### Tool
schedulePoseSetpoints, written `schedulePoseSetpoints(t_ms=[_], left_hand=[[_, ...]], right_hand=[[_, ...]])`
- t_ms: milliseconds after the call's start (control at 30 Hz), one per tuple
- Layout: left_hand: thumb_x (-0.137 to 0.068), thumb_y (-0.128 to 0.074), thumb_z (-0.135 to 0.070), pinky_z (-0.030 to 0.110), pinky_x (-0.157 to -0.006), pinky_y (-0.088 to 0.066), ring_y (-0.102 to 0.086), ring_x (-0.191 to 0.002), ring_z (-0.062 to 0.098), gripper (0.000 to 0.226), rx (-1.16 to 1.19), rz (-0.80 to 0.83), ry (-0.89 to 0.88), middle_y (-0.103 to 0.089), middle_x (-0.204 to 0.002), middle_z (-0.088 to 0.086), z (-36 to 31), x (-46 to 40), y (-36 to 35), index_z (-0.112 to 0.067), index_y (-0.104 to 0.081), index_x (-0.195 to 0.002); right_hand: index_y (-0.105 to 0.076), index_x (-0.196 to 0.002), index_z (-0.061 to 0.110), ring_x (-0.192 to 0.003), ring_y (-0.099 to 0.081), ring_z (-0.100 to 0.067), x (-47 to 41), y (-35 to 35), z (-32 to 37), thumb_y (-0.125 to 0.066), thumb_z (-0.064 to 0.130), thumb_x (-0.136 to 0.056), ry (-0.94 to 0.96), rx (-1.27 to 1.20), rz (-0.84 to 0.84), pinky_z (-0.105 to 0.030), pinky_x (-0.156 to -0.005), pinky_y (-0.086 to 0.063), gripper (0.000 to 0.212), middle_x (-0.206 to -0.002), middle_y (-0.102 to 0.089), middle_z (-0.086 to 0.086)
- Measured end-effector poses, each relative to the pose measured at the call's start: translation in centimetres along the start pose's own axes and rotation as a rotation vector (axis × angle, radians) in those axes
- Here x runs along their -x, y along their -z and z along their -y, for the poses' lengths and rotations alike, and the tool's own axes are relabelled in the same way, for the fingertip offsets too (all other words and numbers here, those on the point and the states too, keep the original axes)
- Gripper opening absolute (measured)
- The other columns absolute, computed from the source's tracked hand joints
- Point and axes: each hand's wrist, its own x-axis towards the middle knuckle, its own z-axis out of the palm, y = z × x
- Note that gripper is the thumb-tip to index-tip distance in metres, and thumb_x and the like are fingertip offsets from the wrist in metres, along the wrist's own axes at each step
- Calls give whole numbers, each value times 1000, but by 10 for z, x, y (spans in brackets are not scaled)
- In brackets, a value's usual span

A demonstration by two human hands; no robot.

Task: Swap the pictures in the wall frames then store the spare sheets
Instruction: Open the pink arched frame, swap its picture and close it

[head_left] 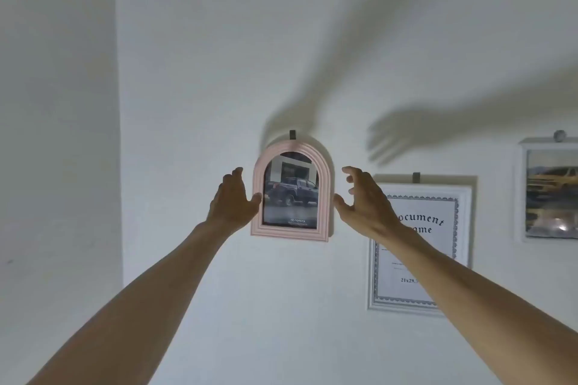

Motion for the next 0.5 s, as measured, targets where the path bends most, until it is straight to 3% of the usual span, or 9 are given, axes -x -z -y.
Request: schedulePoseSetpoints(t_ms=[167,333,400,500], left_hand=[[-92,-59,-35,46,-107,-35,-40,-134,34,74,55,82,55,-37,-146,16,18,-27,-18,-10,-19,-150],[-90,-63,-39,42,-106,-40,-46,-131,31,74,190,117,36,-47,-142,13,34,-54,-36,-12,-26,-148],[-89,-65,-39,40,-103,-44,-51,-126,29,71,272,123,42,-53,-138,12,37,-62,-43,-14,-31,-147],[-91,-65,-30,35,-96,-45,-56,-119,26,59,381,100,53,-59,-131,10,39,-66,-52,-14,-40,-142]], right_hand=[[-28,-147,20,-121,-54,-22,-20,-29,3,-61,38,-91,-193,-54,30,-44,-103,-45,68,-139,-46,-7],[-32,-145,16,-117,-57,-23,-38,-49,1,-67,32,-88,-225,-77,-13,-43,-101,-47,68,-135,-49,-9],[-39,-137,16,-109,-57,-22,-44,-56,-2,-70,27,-86,-204,-91,-41,-43,-97,-49,61,-125,-55,-5],[-48,-108,24,-93,-61,-21,-49,-63,-4,-72,15,-83,-191,-144,-92,-45,-88,-52,36,-102,-63,-1]])
